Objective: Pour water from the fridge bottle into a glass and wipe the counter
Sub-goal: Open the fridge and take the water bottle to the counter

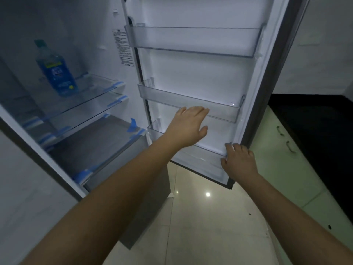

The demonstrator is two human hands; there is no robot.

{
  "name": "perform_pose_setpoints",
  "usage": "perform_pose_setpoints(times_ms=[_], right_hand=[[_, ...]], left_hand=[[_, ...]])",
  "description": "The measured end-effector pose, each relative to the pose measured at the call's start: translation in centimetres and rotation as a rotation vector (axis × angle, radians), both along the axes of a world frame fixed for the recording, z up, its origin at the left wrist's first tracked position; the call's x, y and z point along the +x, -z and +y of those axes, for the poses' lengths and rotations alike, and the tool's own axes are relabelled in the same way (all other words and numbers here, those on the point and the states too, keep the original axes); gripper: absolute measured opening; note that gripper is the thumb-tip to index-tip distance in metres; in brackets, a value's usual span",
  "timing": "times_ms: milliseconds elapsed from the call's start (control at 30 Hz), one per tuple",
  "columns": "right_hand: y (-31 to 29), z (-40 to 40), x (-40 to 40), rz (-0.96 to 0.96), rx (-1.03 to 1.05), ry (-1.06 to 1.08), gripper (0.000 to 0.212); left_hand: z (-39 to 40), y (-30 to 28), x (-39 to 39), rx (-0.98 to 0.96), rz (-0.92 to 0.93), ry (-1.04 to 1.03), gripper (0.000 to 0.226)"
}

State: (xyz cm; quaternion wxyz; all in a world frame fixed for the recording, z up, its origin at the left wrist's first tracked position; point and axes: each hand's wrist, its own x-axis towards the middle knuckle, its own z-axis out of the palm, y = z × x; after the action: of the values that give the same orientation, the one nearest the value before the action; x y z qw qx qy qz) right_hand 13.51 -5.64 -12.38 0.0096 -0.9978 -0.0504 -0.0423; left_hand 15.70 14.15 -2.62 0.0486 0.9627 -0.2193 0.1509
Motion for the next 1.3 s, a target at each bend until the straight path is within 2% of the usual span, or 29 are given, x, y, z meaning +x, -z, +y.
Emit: perform_pose_setpoints(times_ms=[300, 533, 933, 1300], right_hand=[[-1.7, 9.5, -1.3, -0.046, 0.097, -0.302, 0.055], [-4.7, 19.0, -0.2, -0.143, 0.126, -0.501, 0.054], [-8.1, 31.9, 3.1, -0.199, 0.158, -0.657, 0.050], [-10.2, 38.3, 9.2, -0.228, 0.129, -0.760, 0.056]], left_hand=[[11.2, 1.5, -5.7, 0.100, 0.000, -0.392, 0.057], [21.1, 1.5, -9.2, 0.184, 0.044, -0.654, 0.066], [31.5, -0.1, -8.7, 0.148, 0.082, -0.737, 0.061], [35.5, -1.8, -4.0, 0.069, 0.079, -0.820, 0.059]])
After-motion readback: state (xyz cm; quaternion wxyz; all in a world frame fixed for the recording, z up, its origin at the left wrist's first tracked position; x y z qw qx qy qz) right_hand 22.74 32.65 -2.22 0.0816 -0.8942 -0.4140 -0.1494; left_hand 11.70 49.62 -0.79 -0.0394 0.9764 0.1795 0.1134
